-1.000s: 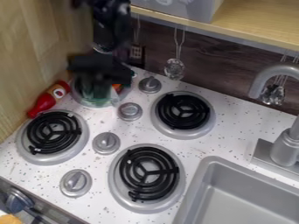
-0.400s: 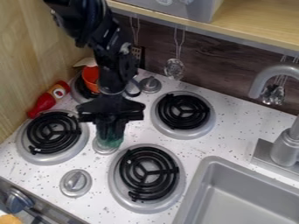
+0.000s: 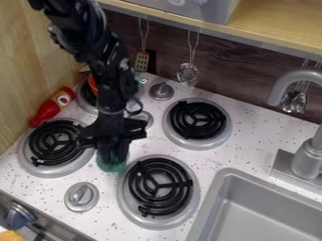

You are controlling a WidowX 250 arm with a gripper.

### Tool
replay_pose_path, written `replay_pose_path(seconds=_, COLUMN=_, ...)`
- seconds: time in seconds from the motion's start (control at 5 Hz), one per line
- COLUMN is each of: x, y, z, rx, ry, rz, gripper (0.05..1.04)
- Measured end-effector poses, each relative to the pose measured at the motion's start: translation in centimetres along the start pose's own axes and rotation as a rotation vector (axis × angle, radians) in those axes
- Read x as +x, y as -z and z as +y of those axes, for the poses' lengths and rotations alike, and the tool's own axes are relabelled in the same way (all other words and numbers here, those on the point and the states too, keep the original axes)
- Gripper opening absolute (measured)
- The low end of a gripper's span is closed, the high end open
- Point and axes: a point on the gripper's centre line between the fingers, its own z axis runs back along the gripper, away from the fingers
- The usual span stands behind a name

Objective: Move something in the table

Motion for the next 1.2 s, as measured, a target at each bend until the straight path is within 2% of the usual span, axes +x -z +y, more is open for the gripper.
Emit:
replay_pose_path(seconds=0.4, x=-0.3, y=1.1, z=0.7, rx=-0.011, ry=-0.028, rz=0.018, gripper=0.281)
replay_pose_path(seconds=0.6, x=0.3, y=1.2, z=0.8, rx=0.007, ry=0.013, rz=-0.003, gripper=0.281)
replay_pose_path(seconds=0.8, x=2.9, y=0.5, z=1.1, rx=0.018, ry=0.069, rz=-0.072, gripper=0.281)
replay_pose_path(seconds=1.0, x=4.7, y=-0.1, z=0.9, rx=0.001, ry=0.082, rz=-0.105, gripper=0.281)
replay_pose_path(seconds=1.2, x=4.1, y=0.8, z=1.2, rx=-0.013, ry=0.073, rz=-0.096, gripper=0.281)
